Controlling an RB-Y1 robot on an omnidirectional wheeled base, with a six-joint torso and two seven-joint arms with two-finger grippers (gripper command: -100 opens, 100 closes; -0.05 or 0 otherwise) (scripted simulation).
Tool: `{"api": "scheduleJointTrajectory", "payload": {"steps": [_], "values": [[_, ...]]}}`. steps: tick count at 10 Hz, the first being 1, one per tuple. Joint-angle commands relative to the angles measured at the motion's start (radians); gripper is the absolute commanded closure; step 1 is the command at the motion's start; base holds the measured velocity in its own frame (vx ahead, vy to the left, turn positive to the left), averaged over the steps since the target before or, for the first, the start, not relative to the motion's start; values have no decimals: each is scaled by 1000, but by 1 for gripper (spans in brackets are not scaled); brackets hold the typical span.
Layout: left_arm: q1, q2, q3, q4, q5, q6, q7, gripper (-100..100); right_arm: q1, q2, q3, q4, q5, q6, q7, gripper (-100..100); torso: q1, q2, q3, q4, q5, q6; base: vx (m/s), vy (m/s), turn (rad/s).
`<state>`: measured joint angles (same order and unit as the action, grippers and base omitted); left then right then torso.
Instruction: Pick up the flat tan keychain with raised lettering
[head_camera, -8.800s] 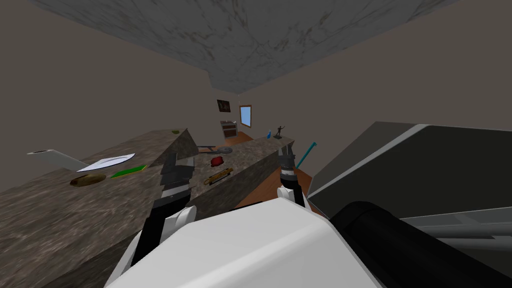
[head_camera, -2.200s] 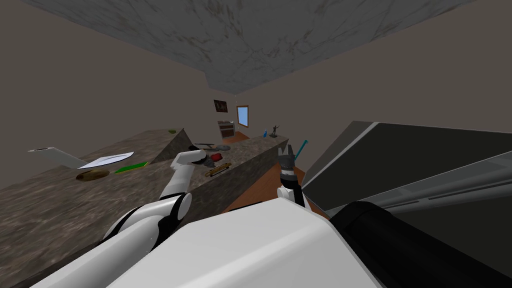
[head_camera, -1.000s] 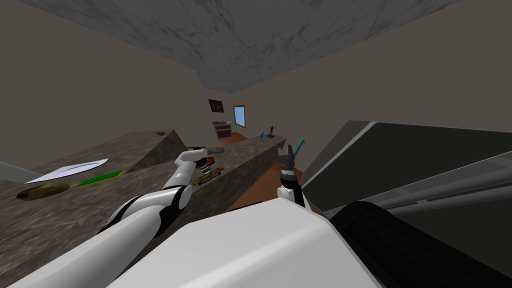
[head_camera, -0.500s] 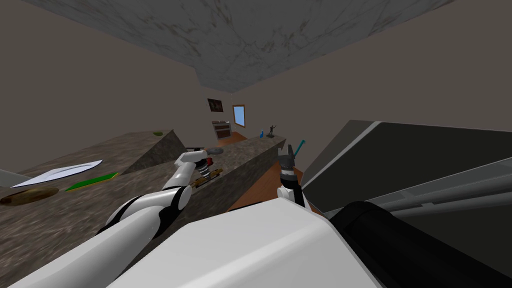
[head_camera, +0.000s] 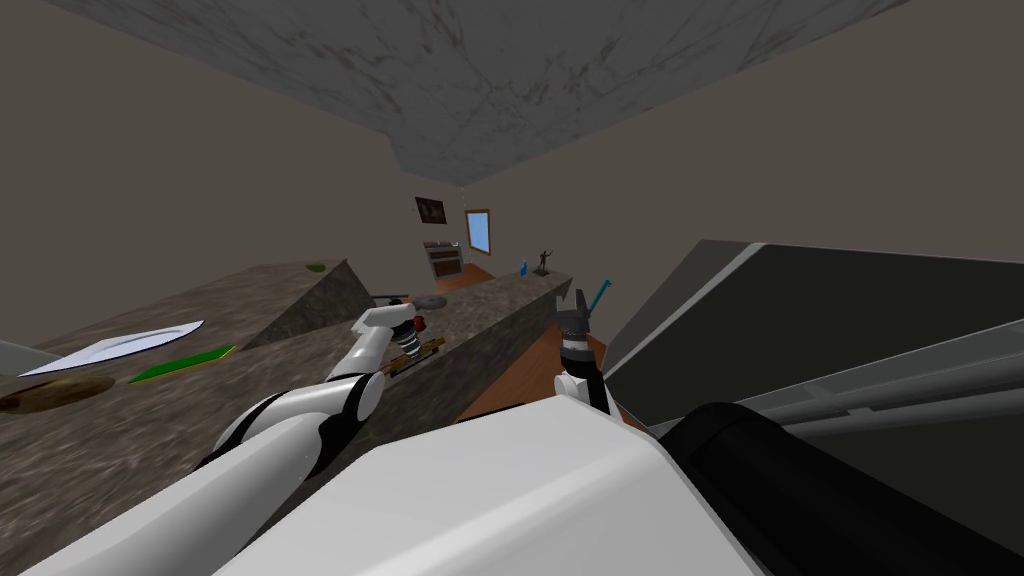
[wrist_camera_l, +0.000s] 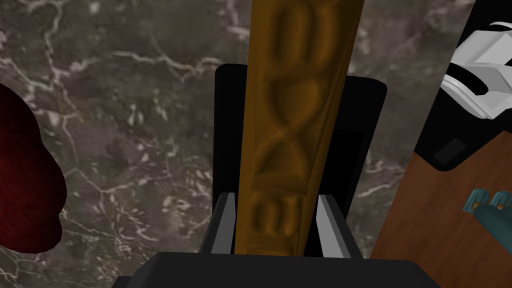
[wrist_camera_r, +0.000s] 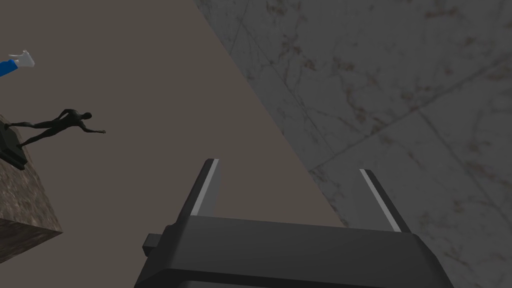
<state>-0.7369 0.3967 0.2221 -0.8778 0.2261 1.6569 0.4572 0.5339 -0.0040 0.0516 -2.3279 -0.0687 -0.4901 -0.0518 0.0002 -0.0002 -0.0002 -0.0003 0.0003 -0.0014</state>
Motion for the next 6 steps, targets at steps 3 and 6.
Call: {"api": "scheduleJointTrajectory", "payload": {"steps": [3, 6], "values": [[0, 0, 0, 0, 0, 0, 0, 100, 0, 0, 0, 0, 0, 0, 0, 0, 0, 0, 0, 0, 0, 0, 0, 0, 0], [-17, 11, 2, -27, 3, 46, 9, 100, 0, 0, 0, 0, 0, 0, 0, 0, 0, 1, 1, 1, 0, 0, -13, 1, -7]]}}
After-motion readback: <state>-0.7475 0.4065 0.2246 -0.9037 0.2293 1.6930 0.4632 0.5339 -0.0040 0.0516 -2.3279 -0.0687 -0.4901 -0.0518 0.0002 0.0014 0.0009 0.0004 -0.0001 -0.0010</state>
